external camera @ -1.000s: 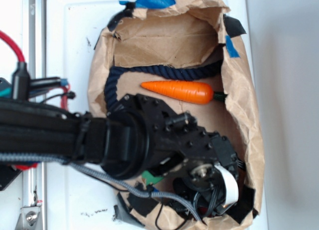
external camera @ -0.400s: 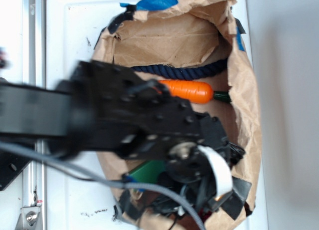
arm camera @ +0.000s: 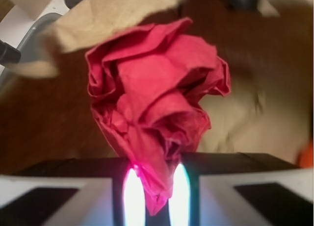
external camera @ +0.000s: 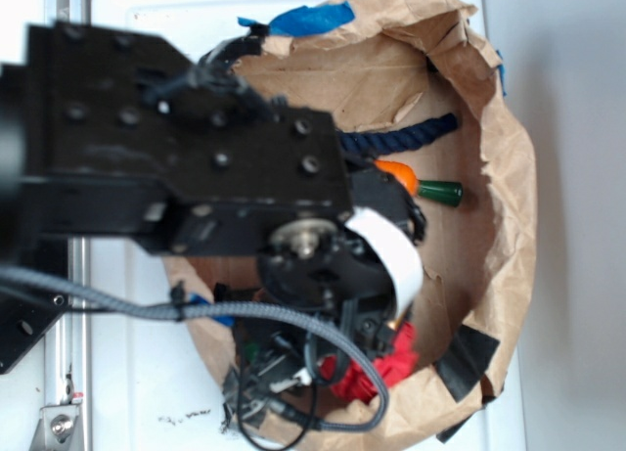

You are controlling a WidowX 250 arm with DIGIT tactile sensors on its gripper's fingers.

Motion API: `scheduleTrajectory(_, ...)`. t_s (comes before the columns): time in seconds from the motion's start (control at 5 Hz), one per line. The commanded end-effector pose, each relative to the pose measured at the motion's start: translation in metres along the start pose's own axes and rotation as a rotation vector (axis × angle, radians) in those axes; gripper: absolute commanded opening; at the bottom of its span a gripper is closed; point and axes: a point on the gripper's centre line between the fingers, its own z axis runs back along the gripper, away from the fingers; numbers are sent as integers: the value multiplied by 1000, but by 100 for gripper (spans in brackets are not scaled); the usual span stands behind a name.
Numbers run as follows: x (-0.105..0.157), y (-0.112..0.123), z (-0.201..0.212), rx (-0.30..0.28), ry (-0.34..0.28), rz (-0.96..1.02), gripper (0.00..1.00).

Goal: Grab the red paper.

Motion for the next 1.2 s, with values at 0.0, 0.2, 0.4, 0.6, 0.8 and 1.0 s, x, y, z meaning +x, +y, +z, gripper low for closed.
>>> scheduleTrajectory(0.0, -14, -13, 51, 142, -3, 220, 0)
scheduleTrajectory(0.2, -20, 4, 57, 152, -7, 291, 0)
scheduleTrajectory(0.4, -10, 24, 54, 241, -9, 328, 0)
scheduleTrajectory(0.6, 2, 37, 51, 279, -17, 360, 0)
scheduleTrajectory(0.8, 7, 37, 51, 268, -33, 359, 0)
scheduleTrajectory(1.0, 1, 30, 48, 248, -54, 368, 0)
